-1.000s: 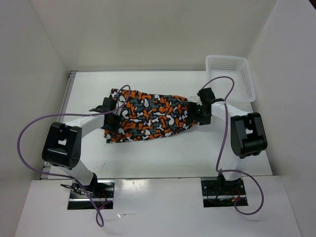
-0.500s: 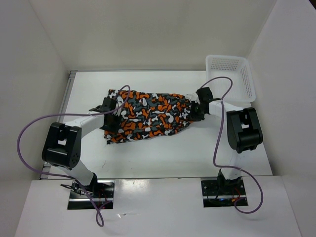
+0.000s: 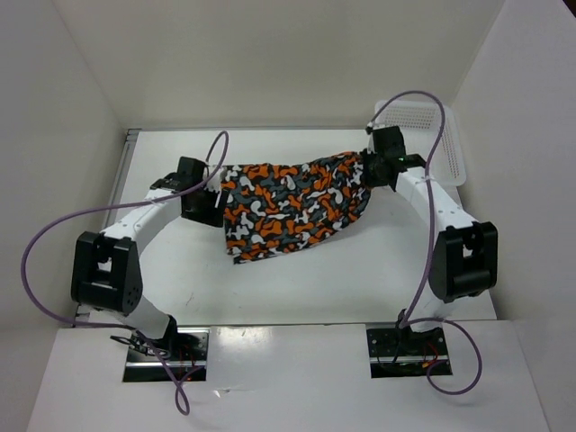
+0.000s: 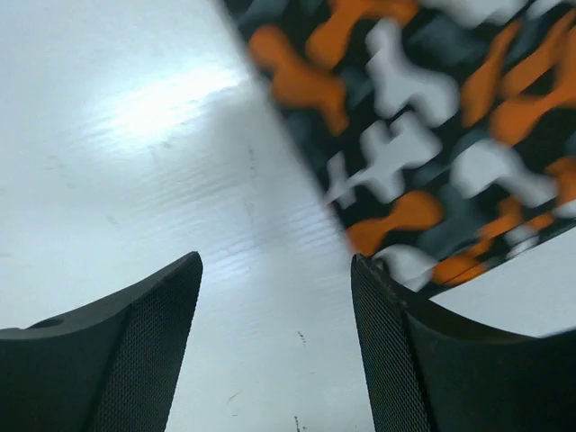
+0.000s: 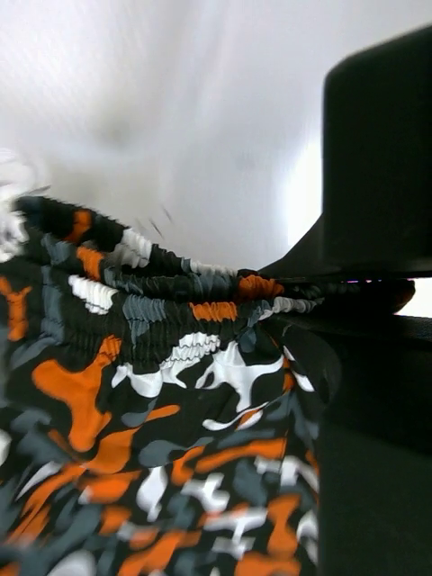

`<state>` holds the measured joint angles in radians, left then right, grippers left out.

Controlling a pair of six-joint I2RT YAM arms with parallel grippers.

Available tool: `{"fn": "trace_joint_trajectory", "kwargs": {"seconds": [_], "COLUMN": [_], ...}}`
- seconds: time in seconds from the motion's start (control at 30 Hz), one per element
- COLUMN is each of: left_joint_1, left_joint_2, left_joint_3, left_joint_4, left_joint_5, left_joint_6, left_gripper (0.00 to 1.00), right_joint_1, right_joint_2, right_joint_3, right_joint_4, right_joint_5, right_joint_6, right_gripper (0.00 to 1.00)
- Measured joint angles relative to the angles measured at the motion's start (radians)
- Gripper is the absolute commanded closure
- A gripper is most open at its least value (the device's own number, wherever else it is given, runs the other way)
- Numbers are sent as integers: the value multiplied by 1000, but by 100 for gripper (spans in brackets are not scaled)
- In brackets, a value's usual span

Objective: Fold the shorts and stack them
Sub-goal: Fold the shorts

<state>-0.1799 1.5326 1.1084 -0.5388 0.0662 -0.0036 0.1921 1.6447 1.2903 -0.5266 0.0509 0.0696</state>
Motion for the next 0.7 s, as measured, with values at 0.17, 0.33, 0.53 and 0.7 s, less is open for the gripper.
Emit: {"fn": "trace_joint_trajectory", "kwargs": {"seconds": [0.17,0.33,0.53,0.7], "left_joint_1": [-26,-103,-150,-148], "left_joint_2": [132,247,286,286], "left_joint_3": [1,64,111,112], "left_joint_4": [-2,34,74,84], "left_joint_5": [37,74,123,116], "left_joint_6": [0,0,0,0], "left_gripper": [22,22,22,22], "right_joint_1": [52,295,493,512], "right_joint_2": [-72,-64,101,218], "right_joint_3": [130,172,175,175], "right_joint_4": [-5,42,66,70], "right_joint_5": [159,215,194,156], "right_joint_6": [-122,-205,-248,-273], "right_gripper": [100,100,100,95]}}
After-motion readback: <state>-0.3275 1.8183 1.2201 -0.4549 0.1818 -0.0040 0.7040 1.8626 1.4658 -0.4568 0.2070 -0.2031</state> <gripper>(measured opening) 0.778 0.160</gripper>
